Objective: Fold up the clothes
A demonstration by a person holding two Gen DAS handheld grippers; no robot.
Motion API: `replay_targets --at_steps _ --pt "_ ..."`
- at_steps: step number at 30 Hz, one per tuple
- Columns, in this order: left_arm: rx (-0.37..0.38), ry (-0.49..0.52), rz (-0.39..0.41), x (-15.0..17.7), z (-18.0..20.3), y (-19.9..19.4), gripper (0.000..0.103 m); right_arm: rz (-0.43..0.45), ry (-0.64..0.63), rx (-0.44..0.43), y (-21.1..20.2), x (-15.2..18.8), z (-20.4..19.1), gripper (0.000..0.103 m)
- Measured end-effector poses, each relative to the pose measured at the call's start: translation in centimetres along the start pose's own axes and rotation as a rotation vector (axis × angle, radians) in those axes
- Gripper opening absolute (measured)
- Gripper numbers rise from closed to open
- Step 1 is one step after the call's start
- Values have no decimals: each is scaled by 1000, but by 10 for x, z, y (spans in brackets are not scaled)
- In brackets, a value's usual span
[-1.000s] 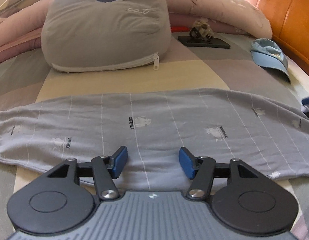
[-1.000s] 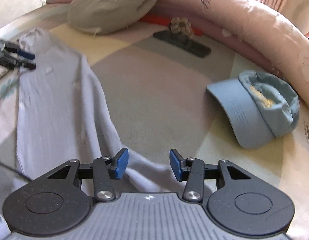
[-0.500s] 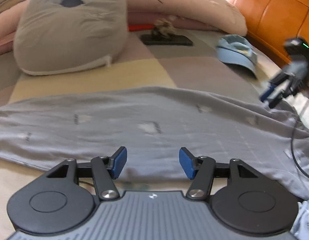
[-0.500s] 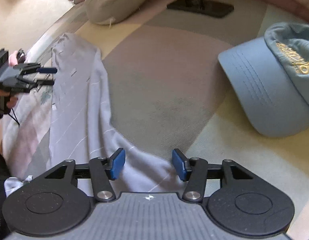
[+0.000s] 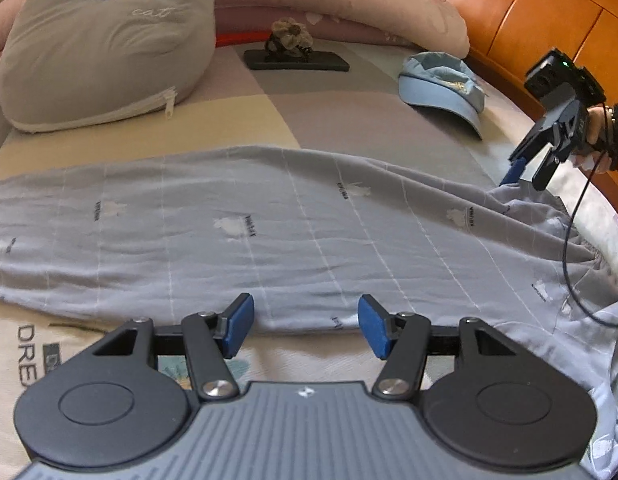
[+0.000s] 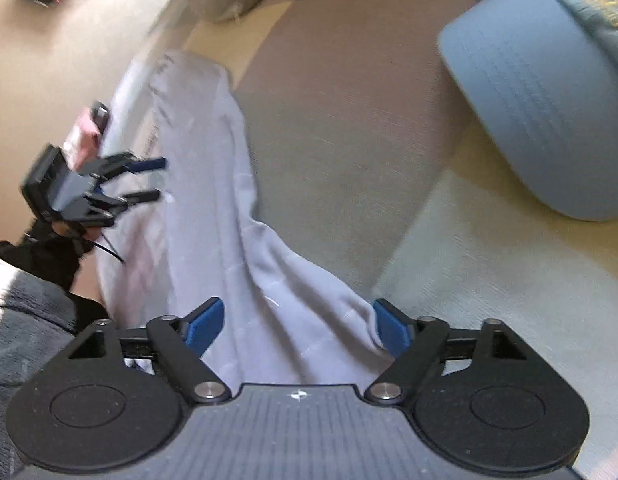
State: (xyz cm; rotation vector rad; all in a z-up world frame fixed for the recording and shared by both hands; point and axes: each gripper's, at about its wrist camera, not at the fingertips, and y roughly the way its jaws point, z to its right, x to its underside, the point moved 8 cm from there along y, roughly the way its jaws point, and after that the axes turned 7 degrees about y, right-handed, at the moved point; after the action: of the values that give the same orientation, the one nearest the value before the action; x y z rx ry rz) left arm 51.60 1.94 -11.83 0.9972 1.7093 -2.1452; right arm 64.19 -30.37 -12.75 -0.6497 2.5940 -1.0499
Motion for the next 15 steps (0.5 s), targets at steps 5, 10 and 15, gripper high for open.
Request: replay_targets --at_steps 5,10,15 --pt "32 19 22 -8 11 1 59 27 -4 -131 22 -27 -14 94" --pt "32 -1 -5 5 6 6 58 31 95 -118 9 -12 6 59" --pt "41 -10 0 3 5 12 59 57 98 -67 11 6 4 48"
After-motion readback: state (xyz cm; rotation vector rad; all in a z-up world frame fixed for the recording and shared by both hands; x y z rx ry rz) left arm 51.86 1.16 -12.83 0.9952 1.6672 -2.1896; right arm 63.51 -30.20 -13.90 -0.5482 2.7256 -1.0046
